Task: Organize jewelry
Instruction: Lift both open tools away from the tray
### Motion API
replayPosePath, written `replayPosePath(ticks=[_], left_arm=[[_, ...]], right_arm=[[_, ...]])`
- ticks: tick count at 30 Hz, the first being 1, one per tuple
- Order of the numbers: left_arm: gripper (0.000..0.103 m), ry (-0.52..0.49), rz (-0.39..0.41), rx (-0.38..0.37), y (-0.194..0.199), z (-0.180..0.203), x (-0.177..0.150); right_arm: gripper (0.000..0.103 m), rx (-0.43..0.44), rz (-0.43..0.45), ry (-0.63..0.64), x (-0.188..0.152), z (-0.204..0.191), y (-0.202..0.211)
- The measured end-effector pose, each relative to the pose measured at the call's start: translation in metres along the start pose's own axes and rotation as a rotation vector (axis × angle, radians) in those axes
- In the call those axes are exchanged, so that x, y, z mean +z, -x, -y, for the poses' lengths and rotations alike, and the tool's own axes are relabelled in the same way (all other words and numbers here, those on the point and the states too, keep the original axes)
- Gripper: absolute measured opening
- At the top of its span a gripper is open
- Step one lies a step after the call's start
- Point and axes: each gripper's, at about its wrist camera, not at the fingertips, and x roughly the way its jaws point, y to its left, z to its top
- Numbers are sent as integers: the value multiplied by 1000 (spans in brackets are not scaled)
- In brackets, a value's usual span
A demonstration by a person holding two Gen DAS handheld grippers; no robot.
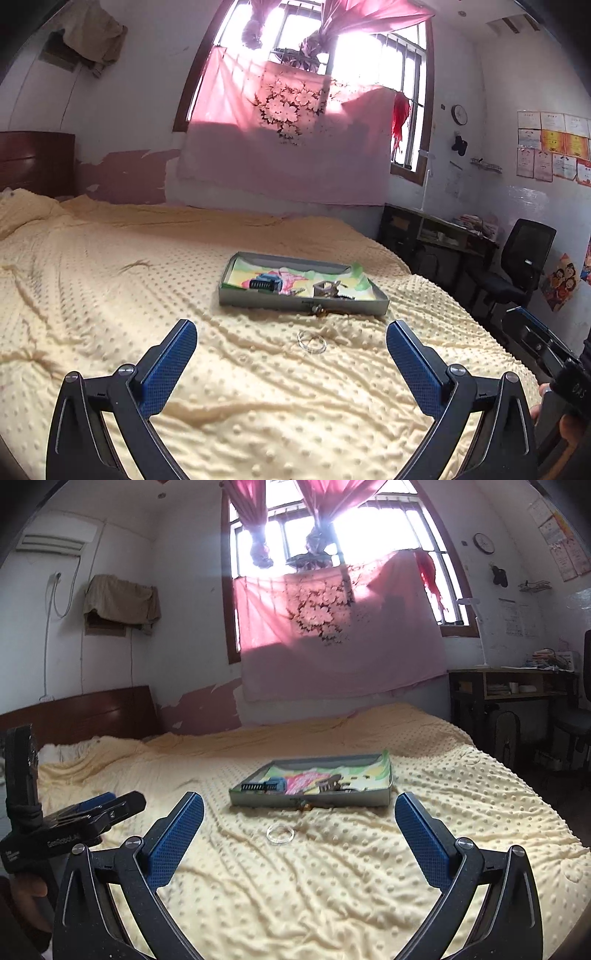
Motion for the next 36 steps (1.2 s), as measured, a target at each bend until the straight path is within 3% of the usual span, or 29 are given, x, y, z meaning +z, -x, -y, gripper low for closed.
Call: replayPosePath(ticks=[4, 17, 25, 36], left_arm=[[103, 16, 14, 22, 15, -5, -15], [103, -20, -26, 74, 24, -5, -47], [103, 7, -44, 51, 10, -6, -22], [103, -20, -43, 86, -45, -9, 23]], right_arm=[[102, -35, -30, 60, -12, -7, 22], [102, -102, -86, 2, -38, -1, 37], [102, -87, -83, 7, -26, 2, 14], [102, -50, -42, 16, 17, 25, -44]])
